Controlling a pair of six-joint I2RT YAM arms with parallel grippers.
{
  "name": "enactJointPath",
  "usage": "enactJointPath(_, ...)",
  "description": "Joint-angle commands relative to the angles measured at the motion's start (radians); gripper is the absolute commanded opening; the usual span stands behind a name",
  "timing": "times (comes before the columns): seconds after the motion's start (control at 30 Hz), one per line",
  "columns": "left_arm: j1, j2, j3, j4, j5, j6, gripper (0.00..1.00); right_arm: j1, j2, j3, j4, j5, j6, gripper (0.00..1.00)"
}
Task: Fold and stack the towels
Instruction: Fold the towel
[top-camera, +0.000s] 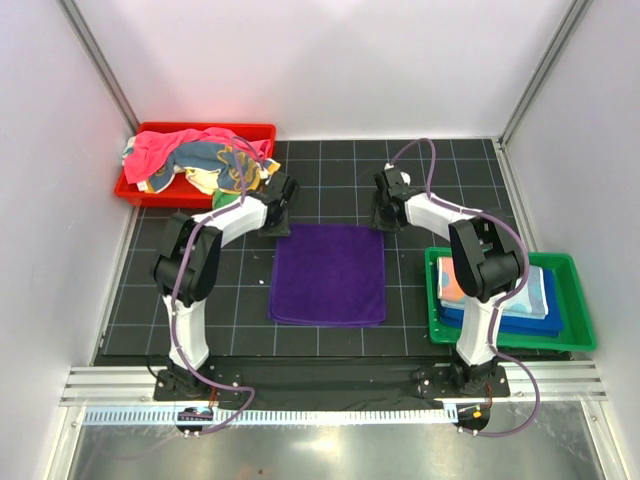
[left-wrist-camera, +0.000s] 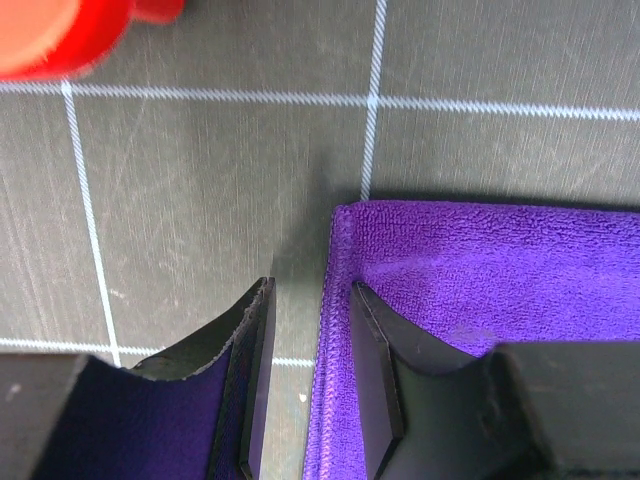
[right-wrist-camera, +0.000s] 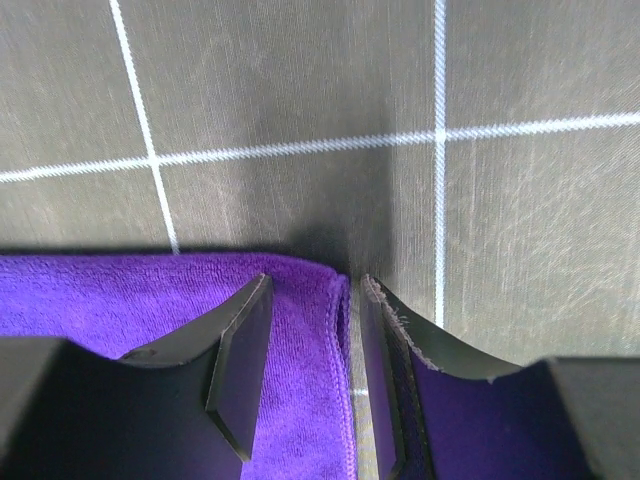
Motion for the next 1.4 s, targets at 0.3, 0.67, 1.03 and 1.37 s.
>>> enactJointPath(0.3,0.030,-0.030,-0.034,0.177,0.059,0.028,0.39,-0.002,0.013,0.020,0.056,0.068,-0.024,0.45)
enactJointPath(0.67,0.037,-0.102,-0.098,0.269,0.119,0.022,0.39,-0.014,0.022,0.038,0.043,0.054,-0.031,0.44)
enactJointPath(1.03,0.051,-0.064,-0.072,0.289,0.141,0.025,0.40,-0.012,-0.014,0.000,0.064,0.033,-0.022,0.41)
enactJointPath(1.37,0.059,0.000,-0.068,0.332,0.165,0.022,0.40,-0.014,-0.022,0.003,0.050,0.017,-0.024,0.41)
